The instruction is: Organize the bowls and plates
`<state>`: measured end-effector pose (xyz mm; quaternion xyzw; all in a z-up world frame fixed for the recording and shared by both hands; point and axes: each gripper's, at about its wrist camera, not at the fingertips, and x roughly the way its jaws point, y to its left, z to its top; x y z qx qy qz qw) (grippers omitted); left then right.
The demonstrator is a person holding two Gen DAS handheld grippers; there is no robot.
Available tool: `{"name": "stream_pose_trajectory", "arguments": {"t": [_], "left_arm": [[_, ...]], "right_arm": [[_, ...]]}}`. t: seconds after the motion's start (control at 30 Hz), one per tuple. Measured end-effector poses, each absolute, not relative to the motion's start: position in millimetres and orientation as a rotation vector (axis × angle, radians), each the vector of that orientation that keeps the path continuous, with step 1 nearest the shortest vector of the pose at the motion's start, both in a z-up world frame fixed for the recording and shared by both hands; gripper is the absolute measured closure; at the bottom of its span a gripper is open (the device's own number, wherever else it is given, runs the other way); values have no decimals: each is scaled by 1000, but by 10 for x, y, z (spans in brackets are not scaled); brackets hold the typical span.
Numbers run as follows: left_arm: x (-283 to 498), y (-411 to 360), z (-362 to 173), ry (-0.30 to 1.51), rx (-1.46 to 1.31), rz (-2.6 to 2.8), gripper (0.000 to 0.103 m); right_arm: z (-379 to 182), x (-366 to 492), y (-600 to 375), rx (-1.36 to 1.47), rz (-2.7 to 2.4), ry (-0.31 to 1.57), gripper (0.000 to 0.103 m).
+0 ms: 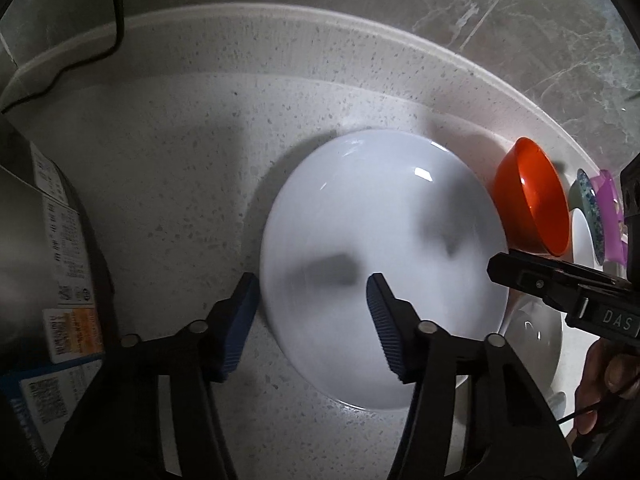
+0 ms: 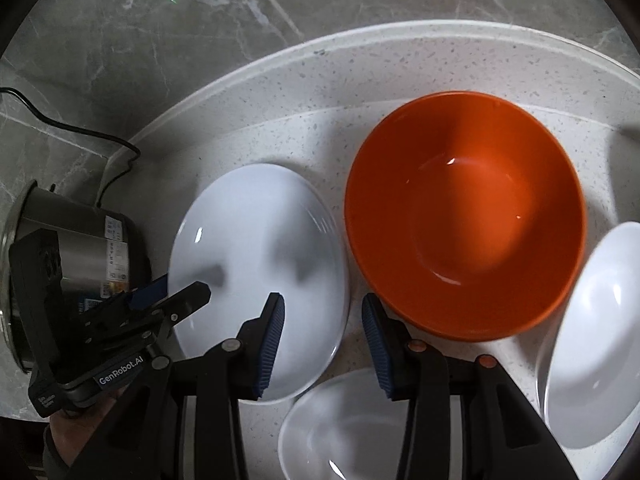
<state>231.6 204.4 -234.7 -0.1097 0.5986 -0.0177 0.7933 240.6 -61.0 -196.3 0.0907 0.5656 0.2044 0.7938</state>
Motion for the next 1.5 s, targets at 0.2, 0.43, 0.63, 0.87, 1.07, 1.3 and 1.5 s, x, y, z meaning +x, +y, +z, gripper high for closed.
{"name": "stream_pose_trajectory", "arguments": {"t": [0.2,0.43,0.63,0.87,1.07,1.3,1.5], "left_arm": [[2338,2067,-2422,1291,-268,-46,59],[2381,2070,-2425,1289,-265,-60,63],[2341,2162,-2389,1280,-255,-43,76],[2328,2139,-2385,1267,-232,-39,84],[2285,2135,-2399,1259,-244,-34,85],[2214,2131,-2303,1243,-249,-33,85],[2195,2122,-2235,1228,-239,-32,85]], "right_arm": [[-2036,2453,-597,194,428,1236,64],[-2061,2476,-595,211,419,1234,73],[-2066,2487,-601,174,390,1214,91],[-2046,2477,-669,164,372,1189,91],[-2033,2459,-682,160,369,1185,91],[-1979,2428,-673,157,373,1171,90],[-1944,2395,-684,145,379,1161,90]]}}
